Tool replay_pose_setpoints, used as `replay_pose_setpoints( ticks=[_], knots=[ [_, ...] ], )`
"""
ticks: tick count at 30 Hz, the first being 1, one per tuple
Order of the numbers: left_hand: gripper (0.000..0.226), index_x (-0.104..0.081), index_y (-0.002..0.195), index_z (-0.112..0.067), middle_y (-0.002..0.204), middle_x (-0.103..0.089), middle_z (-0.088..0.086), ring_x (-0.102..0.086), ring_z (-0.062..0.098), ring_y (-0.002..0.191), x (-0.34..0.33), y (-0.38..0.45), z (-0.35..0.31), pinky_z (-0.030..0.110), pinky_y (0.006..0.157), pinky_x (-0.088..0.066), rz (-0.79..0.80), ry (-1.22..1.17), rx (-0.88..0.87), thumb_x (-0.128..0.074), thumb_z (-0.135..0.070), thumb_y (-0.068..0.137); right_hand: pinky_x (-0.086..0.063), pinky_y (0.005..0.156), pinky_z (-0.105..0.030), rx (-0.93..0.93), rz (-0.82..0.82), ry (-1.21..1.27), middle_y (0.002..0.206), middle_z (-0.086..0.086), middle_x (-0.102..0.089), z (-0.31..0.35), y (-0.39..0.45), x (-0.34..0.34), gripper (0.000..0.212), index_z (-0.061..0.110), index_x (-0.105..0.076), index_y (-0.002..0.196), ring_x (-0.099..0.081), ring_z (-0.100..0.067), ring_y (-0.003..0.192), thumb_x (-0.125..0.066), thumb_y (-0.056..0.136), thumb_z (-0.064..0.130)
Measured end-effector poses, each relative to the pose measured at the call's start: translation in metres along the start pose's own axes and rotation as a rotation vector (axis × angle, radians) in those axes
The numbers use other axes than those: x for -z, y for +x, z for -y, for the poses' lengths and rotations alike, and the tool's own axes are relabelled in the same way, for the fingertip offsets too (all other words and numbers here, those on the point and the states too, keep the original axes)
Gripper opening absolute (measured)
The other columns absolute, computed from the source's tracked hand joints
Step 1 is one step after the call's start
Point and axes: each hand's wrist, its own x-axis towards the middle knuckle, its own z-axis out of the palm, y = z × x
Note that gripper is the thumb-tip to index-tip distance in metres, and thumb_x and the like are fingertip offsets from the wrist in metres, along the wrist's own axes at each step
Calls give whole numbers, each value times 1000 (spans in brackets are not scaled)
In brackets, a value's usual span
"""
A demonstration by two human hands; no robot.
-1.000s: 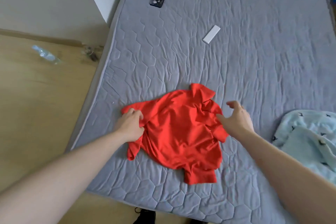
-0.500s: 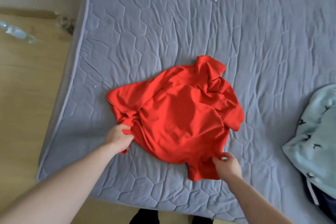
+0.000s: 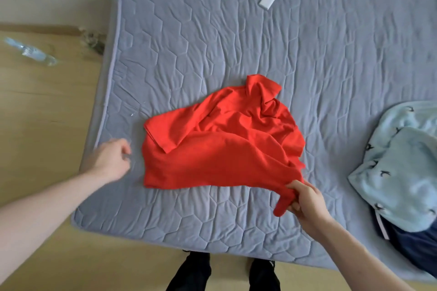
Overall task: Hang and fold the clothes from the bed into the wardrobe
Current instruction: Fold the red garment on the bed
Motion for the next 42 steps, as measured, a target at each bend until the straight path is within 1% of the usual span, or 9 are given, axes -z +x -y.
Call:
replay_pose_setpoints(
  ticks=[3, 7, 12, 16, 20, 23, 28, 31, 42],
  knots=[
    [33, -54, 86, -46, 95, -60, -19, -61, 5, 76, 13, -77, -90, 34, 76, -55, 252, -51, -394, -73, -29, 66, -37, 54, -34, 31, 212, 49, 55, -11, -45, 17, -32, -15, 22, 8, -51, 73, -38, -19, 41, -55, 92, -2],
    [90, -37, 137, -41, 131, -41, -31, -44, -15, 115, 4, -174, -180, 13, 96, -40, 342, -298, -605, -80, -63, 62, -48, 61, -32, 64, 445, 33, 68, -8, -65, 40, -82, -31, 17, 7, -65, 84, -46, -17, 50, -57, 98, 4],
    [11, -60, 104, -29, 93, -64, -18, -63, 2, 86, 32, -218, -216, 33, 73, -51, -59, -670, -591, -68, -30, 96, -53, 68, -31, 164, 510, -172, 98, -15, -77, 66, -115, -20, 25, 3, -64, 106, -53, -17, 57, -62, 101, 27],
    [10, -58, 89, -23, 75, -55, -14, -53, 7, 68, 93, -218, -205, 40, 66, -47, -172, -688, -619, -58, -24, 99, -53, 72, -29, 304, 385, -271, 117, -7, -74, 74, -116, 4, 16, 17, -64, 111, -65, -19, 77, -67, 97, 24],
    [15, -56, 86, -19, 69, -58, -4, -56, 11, 64, 170, -238, -209, 37, 64, -46, -113, -744, -646, -55, -17, 100, -46, 92, -20, 577, 364, -626, 132, 22, -56, 54, -130, -12, 85, 39, -45, 135, -56, 4, 115, -92, 65, 30],
    [24, -51, 77, -14, 63, -54, -2, -53, 12, 61, 229, -261, -222, 33, 63, -43, -112, -755, -650, -53, -26, 98, -49, 91, -22, 715, 331, -653, 122, 21, -62, 53, -157, -47, 89, 34, -46, 132, -59, 6, 110, -94, 58, 43],
    [35, -44, 66, -12, 55, -40, -2, -39, 13, 55, 321, -283, -221, 33, 55, -35, -236, -750, -651, -56, -31, 93, -52, 66, -34, 770, 134, -517, 74, 10, -70, 75, -217, -55, 11, 28, -64, 89, -64, -8, 70, -66, 85, 18],
    [42, -49, 66, -11, 52, -40, -3, -38, 16, 52, 360, -286, -195, 39, 54, -36, -283, -659, -592, -59, -45, 90, -38, 53, -32, 757, 106, -618, 46, 12, -49, 94, -253, -17, 30, 29, -52, 56, -42, -4, 47, -51, 72, 3],
    [28, -75, 78, -21, 62, -64, 2, -52, 14, 57, 358, -366, -87, 30, 63, -48, -4, -118, -586, -70, -43, 94, -47, 60, -20, 749, 179, -1203, 66, 6, -68, 130, -362, 123, 13, 27, -70, 76, -62, -5, 61, -68, 85, 18]
  ],
)
